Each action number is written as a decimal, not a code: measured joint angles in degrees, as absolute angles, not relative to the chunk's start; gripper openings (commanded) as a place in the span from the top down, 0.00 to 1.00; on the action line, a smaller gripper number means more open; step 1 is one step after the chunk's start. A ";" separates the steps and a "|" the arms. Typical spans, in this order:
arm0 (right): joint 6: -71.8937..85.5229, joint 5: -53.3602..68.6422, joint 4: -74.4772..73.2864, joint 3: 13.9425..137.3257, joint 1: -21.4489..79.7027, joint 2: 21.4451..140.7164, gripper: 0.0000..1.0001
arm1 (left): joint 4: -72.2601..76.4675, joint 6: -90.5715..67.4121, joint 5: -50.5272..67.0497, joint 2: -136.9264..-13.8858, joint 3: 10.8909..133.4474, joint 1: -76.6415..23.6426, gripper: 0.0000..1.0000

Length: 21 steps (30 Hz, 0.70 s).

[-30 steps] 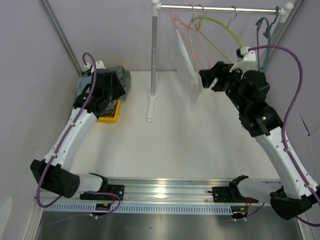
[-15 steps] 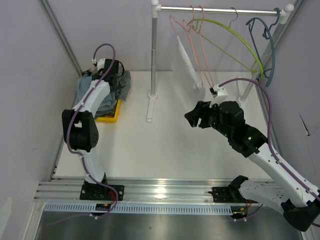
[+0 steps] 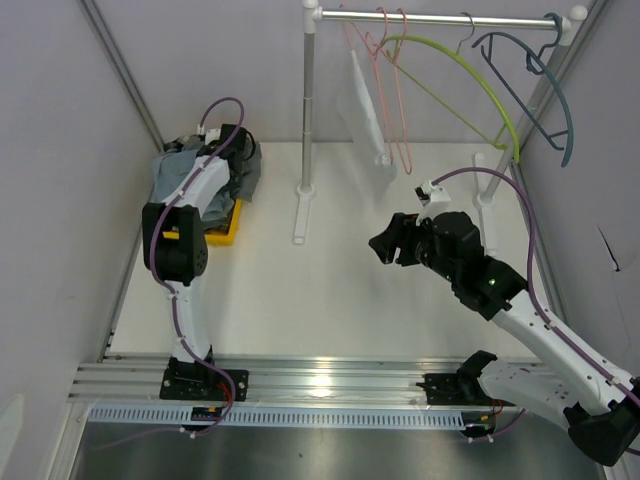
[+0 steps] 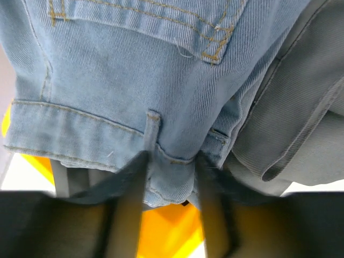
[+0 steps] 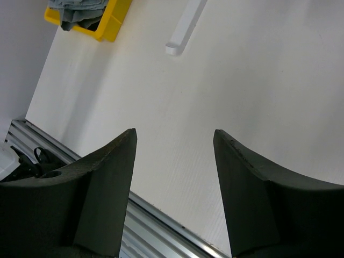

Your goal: Place the skirt on the hanger

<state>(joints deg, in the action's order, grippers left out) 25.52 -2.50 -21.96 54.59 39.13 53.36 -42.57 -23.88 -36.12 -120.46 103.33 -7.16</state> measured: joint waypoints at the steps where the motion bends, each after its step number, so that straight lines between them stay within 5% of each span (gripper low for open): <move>1: 25.54 -2.50 -21.89 54.46 39.13 53.36 0.36 | -42.65 -23.68 -36.14 -120.46 103.33 -7.11 0.84; 3: 25.69 -2.50 -21.76 54.22 39.09 53.36 0.37 | -42.59 -23.53 -36.25 -120.46 103.33 -7.05 1.00; 10: 26.00 -2.35 -20.93 54.22 38.87 53.41 0.37 | -42.70 -22.90 -35.24 -117.10 101.47 -7.14 1.00; 21: 25.93 -1.41 -19.73 54.22 38.83 56.18 0.39 | -45.69 -22.87 -32.64 -94.63 102.50 -11.90 1.00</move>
<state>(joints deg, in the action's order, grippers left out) 25.93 -1.41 -19.73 54.22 38.83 56.18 -45.69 -22.87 -32.64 -94.63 102.50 -11.90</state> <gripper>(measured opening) 0.619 0.040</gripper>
